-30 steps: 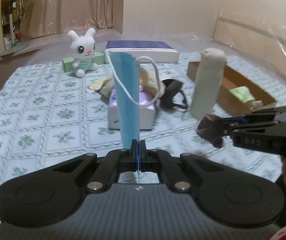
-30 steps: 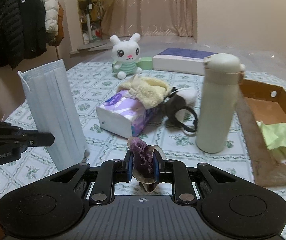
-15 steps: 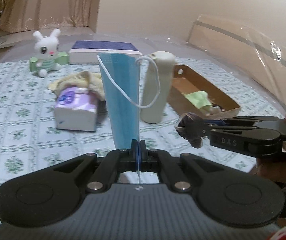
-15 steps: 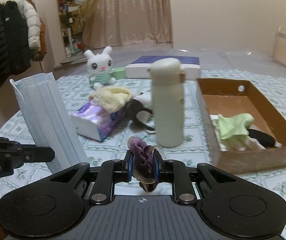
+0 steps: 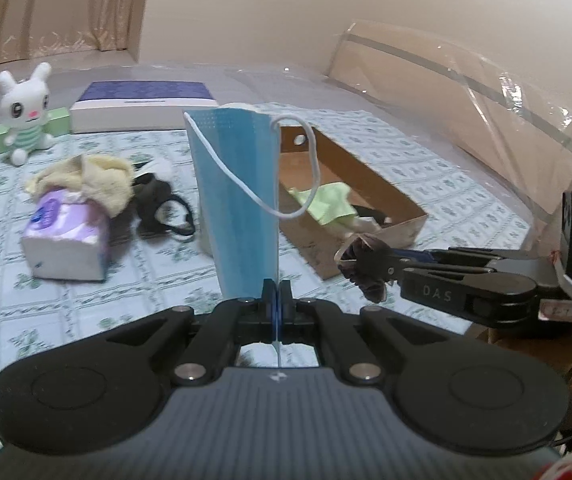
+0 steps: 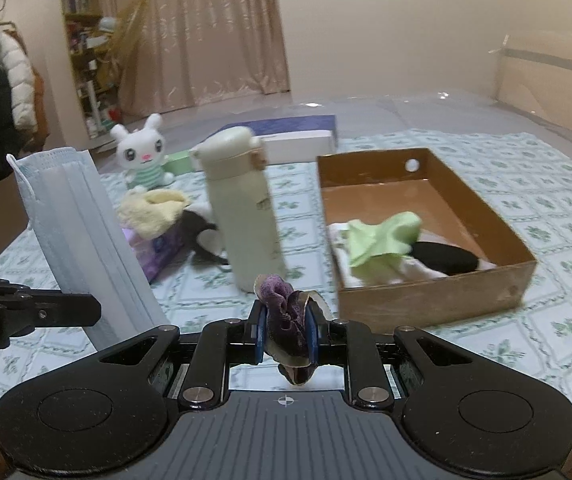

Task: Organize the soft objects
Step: 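Carry the face mask and scrunchie over the cardboard box with both tools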

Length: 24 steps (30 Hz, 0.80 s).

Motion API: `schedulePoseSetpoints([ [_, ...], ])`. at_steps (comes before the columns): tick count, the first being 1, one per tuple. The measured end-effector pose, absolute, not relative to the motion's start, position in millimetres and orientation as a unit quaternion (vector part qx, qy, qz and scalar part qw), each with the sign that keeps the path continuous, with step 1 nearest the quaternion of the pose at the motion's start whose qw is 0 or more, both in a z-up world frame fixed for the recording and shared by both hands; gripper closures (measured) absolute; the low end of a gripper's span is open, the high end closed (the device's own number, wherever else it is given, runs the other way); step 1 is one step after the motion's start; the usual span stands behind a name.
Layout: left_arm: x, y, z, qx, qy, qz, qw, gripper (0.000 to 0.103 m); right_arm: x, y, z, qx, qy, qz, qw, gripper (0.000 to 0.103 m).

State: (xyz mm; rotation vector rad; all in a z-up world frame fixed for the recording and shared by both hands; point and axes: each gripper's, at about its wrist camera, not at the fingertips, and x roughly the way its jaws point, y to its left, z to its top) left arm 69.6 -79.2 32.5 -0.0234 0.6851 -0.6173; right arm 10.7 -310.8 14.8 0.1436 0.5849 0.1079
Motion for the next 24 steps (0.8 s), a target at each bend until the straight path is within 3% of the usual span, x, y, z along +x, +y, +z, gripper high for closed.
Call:
schedulePoseSetpoints([
  [24,108,-171,41,0.004,0.337,-0.368,0.867,0.103,7,-394,25,0.099,0.266,-0.018,0.959,0.083],
])
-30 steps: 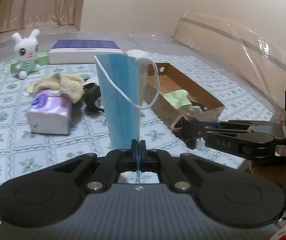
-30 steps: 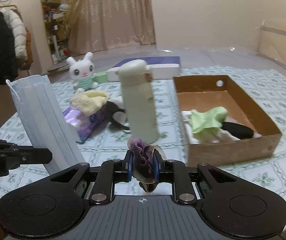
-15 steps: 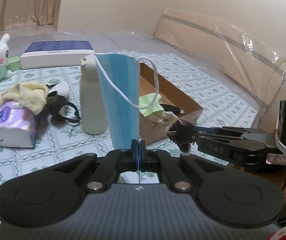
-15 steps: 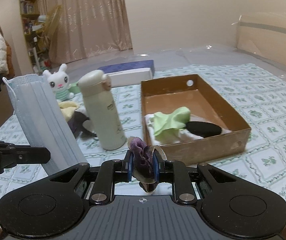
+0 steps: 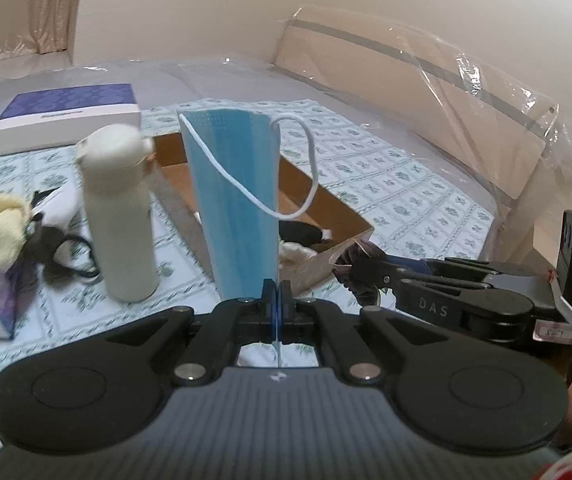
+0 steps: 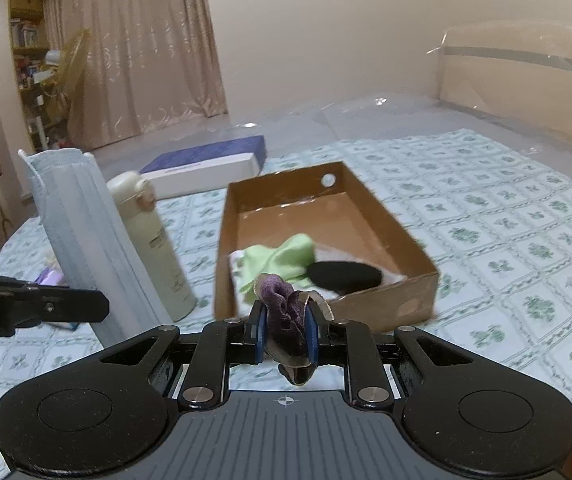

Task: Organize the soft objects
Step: 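Carry the face mask and scrunchie over the cardboard box with both tools, then open the left tool to drop the blue face mask into the box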

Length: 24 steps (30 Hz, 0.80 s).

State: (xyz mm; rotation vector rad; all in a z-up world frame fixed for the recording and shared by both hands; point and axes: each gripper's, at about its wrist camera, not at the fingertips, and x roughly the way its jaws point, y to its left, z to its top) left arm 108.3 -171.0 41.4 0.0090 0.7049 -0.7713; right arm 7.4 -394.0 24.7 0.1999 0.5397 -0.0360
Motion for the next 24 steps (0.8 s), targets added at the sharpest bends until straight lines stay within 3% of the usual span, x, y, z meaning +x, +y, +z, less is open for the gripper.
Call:
schedulePoseSetpoints([
  [24,230,-270,54,0.03,0.36,-0.389,0.848,0.103,71,-452,37,0.079,0.241,-0.034,0.967,0.083],
])
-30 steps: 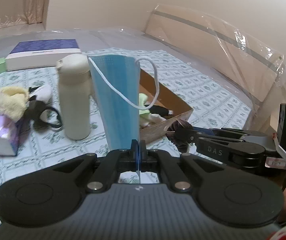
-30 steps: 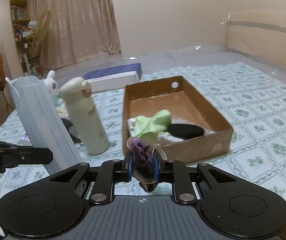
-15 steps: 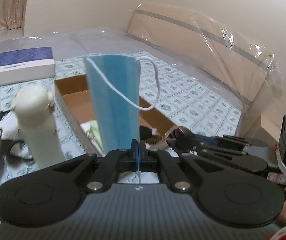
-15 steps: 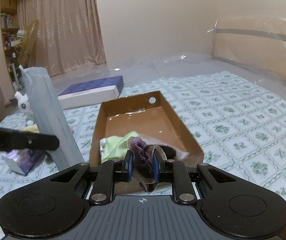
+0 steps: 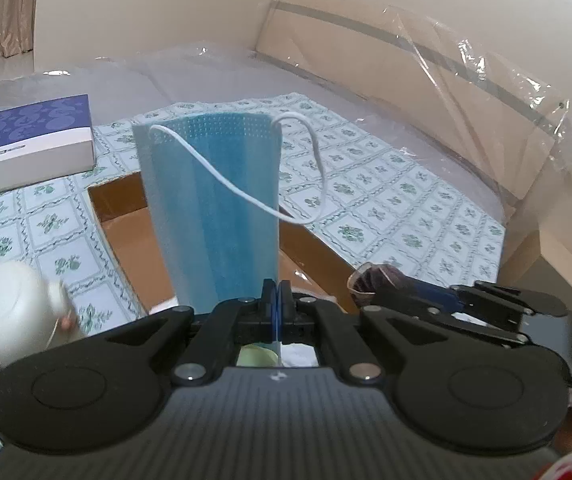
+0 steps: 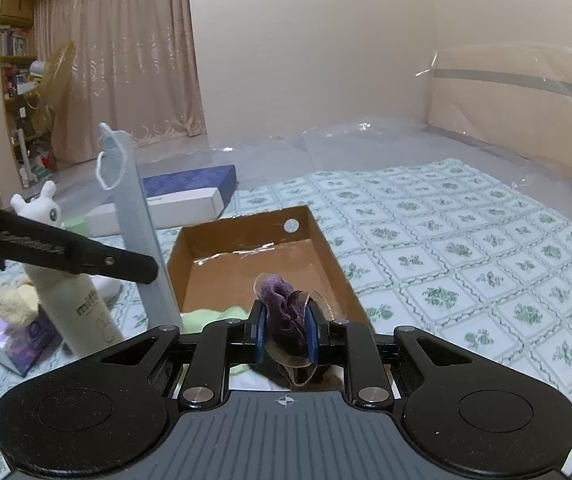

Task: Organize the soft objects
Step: 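Open the left tool to drop the blue face mask into the box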

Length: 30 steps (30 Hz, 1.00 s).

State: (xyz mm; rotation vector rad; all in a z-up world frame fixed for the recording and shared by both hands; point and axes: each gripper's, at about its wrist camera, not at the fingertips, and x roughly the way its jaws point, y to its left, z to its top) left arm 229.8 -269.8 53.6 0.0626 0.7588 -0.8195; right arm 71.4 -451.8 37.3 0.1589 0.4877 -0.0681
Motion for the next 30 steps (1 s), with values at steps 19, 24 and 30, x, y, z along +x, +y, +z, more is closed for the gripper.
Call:
schedulePoseSetpoints([
  [19,282,-293,24,0.028,0.385,-0.329,0.862,0.09,115,-468,17,0.074,0.263,-0.033,0.961,0.083],
  [24,260,-282,27,0.029,0.368,-0.33,0.869,0.088,123,-471,14,0.082,0.263,-0.034,0.961,0.083],
  [30,242,-276,25,0.037,0.358,-0.328,0.874,0.087,133,-476,15,0.098,0.255,-0.019,0.962,0.082],
])
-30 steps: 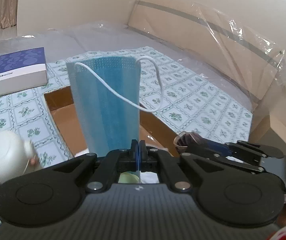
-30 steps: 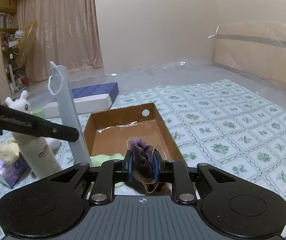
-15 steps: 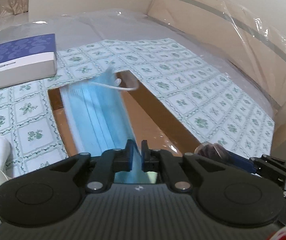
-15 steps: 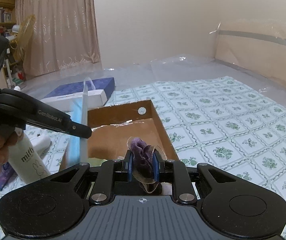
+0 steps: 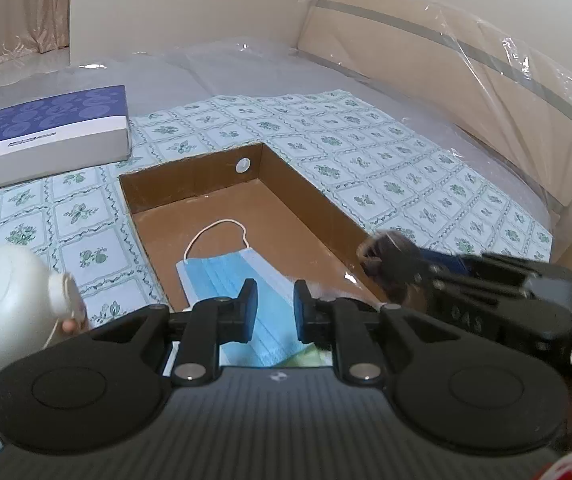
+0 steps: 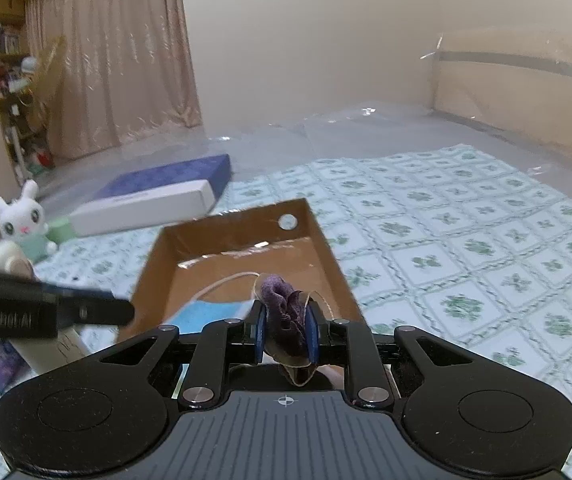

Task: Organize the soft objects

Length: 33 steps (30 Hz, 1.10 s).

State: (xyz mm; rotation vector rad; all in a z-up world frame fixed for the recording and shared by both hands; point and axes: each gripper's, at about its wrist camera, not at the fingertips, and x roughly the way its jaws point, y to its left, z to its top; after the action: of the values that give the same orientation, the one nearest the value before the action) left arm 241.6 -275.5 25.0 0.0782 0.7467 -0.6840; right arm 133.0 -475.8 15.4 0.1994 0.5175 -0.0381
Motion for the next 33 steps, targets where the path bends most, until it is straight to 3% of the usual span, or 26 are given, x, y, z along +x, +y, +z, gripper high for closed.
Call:
schedulePoseSetpoints([
  [1,240,-275,25,0.039,0.356,-0.327,0.874,0.086,135,-478,16,0.108,0.252,-0.012,0.961,0.082],
  [3,235,-272,24,0.042,0.354,-0.326,0.875,0.084,139,-482,16,0.128,0.248,0.006,0.96,0.065],
  [4,233,-271,25,0.042,0.353,-0.326,0.876,0.082,139,-483,17,0.132,0.245,0.006,0.961,0.045],
  [5,231,-269,25,0.043,0.351,-0.325,0.877,0.081,138,-484,18,0.134,0.238,0.005,0.962,0.037],
  [33,117,-155,13,-0.033,0.366,-0.254,0.895,0.061,23,-407,22,0.148,0.287,0.001,0.946,0.037],
])
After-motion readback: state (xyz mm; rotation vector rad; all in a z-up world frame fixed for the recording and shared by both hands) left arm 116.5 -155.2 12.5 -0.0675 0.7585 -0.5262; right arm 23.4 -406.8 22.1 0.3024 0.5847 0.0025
